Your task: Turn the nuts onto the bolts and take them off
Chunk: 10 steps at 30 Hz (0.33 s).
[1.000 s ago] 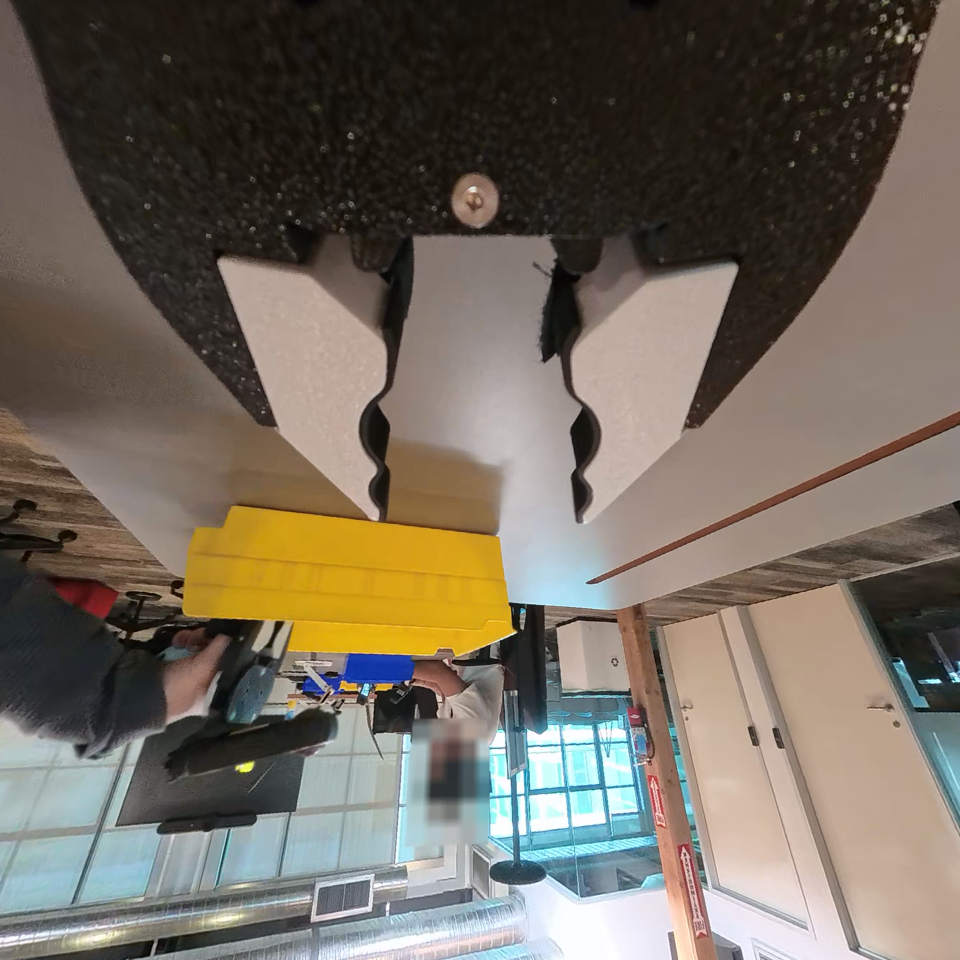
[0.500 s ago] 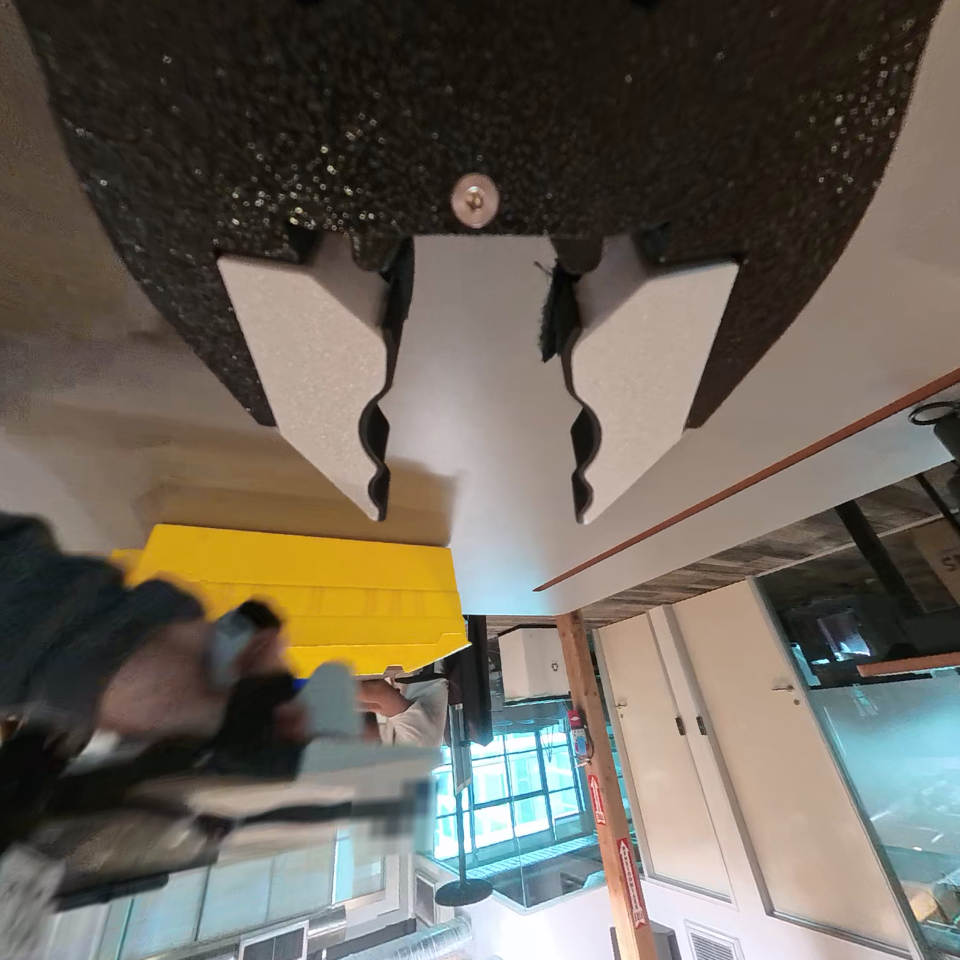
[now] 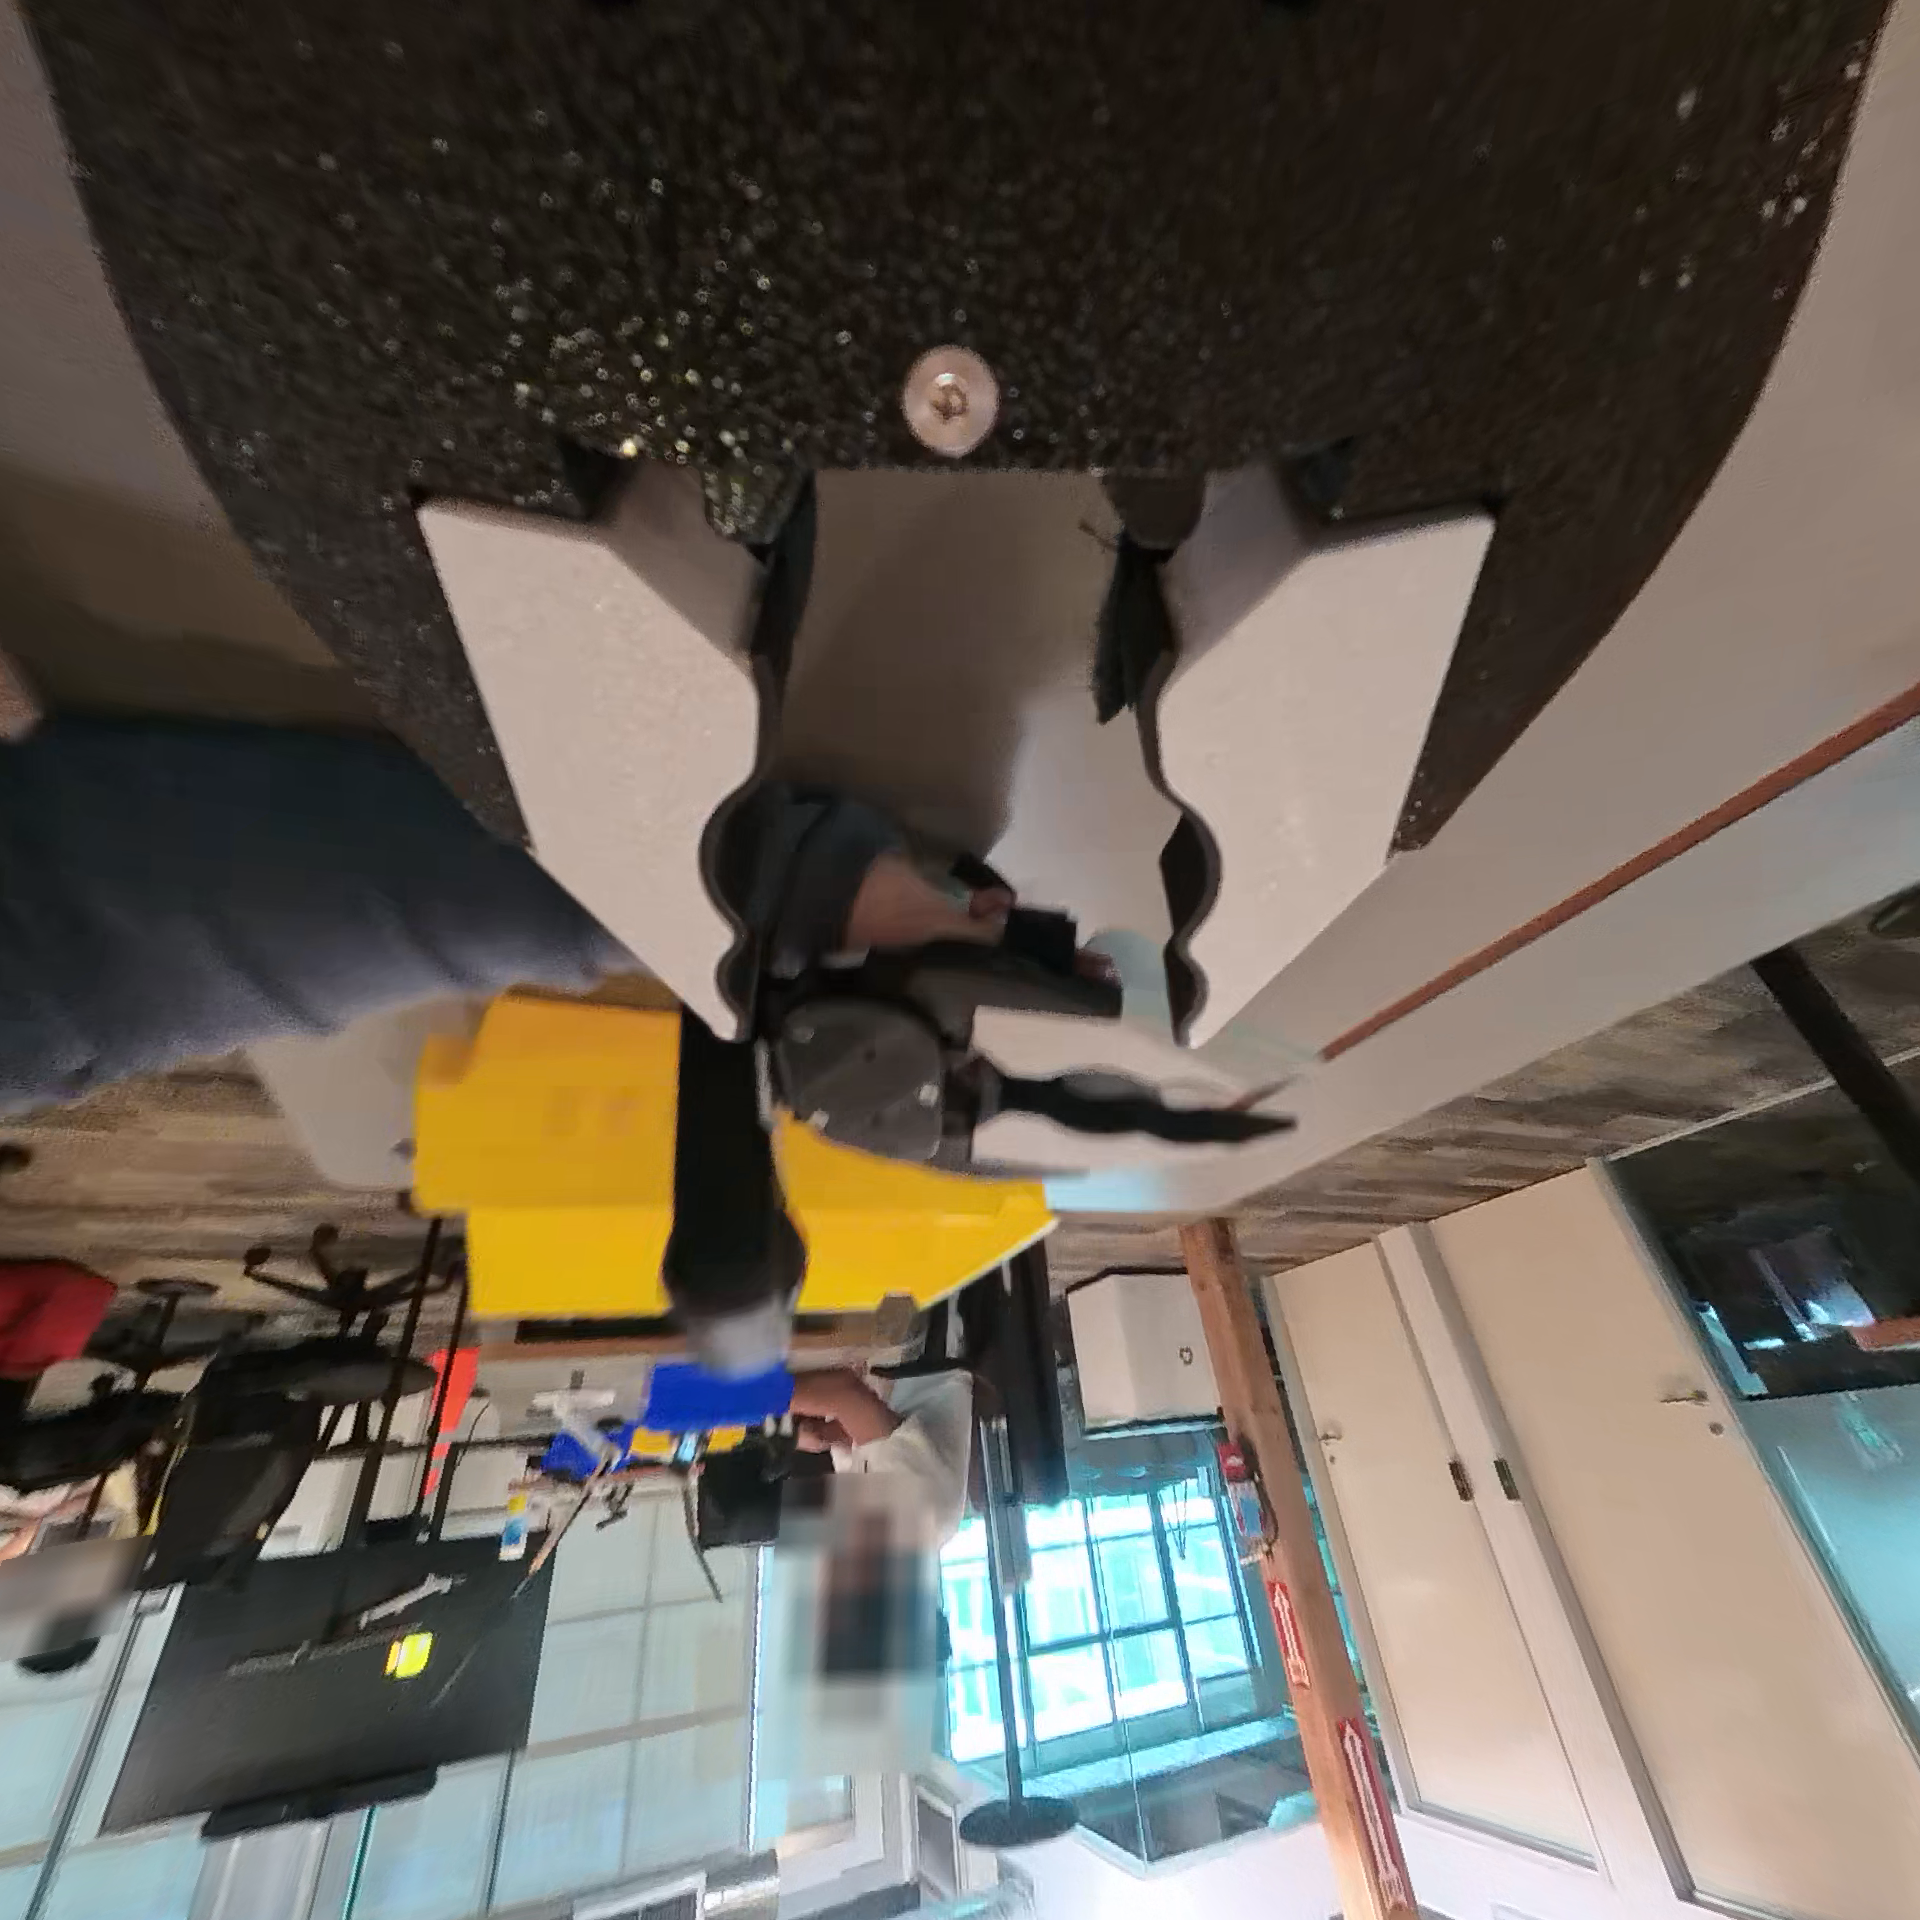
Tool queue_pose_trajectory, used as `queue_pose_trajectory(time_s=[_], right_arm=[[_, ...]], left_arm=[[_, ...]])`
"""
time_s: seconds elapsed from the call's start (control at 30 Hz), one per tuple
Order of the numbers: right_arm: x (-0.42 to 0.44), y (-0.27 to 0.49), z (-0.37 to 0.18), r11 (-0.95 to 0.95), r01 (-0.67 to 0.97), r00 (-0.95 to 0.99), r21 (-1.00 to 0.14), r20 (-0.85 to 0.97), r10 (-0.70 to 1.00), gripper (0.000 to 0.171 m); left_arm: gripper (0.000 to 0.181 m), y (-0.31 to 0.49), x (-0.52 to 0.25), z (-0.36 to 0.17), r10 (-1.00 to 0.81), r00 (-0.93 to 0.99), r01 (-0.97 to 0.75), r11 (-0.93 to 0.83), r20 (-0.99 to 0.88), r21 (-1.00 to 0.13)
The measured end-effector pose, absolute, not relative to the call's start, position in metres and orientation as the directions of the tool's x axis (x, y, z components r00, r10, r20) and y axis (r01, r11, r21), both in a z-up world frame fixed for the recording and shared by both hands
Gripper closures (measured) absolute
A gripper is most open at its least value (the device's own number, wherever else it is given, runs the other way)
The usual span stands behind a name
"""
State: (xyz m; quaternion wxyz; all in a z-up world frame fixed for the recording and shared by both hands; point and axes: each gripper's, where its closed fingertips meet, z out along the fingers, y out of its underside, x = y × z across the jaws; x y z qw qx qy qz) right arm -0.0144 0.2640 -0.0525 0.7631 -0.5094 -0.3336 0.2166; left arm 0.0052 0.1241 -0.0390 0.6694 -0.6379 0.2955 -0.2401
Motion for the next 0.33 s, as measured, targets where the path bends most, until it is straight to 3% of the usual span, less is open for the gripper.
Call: queue_pose_trajectory(time_s=[0.17,0.23,0.33], right_arm=[[-0.022,0.26,-0.056,0.391,0.019,0.654,-0.92,0.307,0.692,0.149],[-0.026,0.258,-0.056,0.397,0.025,0.643,-0.917,0.319,0.696,0.15],[-0.029,0.256,-0.057,0.401,0.033,0.636,-0.915,0.329,0.698,0.151]], left_arm=[[0.112,0.089,-0.035,0.031,-0.626,0.776,-0.069,0.036,-0.076,-0.997],[0.115,0.088,-0.089,0.039,-0.501,0.845,-0.231,-0.031,-0.185,-0.972],[0.144,0.092,-0.203,0.013,-0.34,0.855,-0.501,-0.34,-0.392,-0.796]])
